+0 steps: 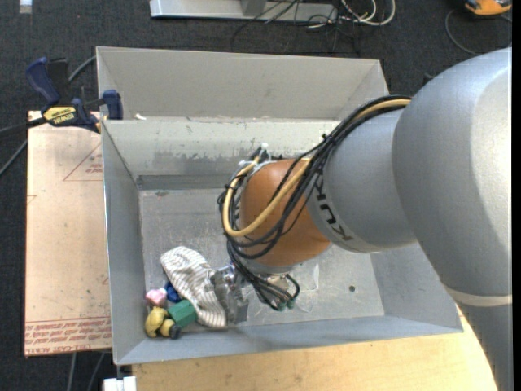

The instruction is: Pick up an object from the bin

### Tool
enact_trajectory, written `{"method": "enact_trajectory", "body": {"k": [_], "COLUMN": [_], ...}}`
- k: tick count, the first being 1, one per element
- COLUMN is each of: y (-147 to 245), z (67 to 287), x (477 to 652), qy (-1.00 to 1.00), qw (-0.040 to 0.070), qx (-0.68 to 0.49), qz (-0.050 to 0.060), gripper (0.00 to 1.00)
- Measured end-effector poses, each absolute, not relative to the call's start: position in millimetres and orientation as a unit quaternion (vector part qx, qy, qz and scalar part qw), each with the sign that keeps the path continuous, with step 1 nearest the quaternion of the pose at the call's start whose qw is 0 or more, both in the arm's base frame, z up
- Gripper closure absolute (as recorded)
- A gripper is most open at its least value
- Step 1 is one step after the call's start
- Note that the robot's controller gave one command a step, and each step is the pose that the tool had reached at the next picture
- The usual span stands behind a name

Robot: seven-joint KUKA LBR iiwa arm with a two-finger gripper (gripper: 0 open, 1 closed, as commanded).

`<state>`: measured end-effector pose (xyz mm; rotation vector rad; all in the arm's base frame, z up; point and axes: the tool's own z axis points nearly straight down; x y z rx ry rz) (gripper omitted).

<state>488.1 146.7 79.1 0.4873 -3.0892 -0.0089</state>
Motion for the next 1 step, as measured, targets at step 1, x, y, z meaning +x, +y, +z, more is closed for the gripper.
{"method": "enact_trajectory", "body": {"k": [1], "y": [145.4], "z": [102.6], "x": [487.8], "qy": [-0.988], "qw": [0.008], "qx": [0.155], "qz": [-0.002], "gripper": [1.0]}}
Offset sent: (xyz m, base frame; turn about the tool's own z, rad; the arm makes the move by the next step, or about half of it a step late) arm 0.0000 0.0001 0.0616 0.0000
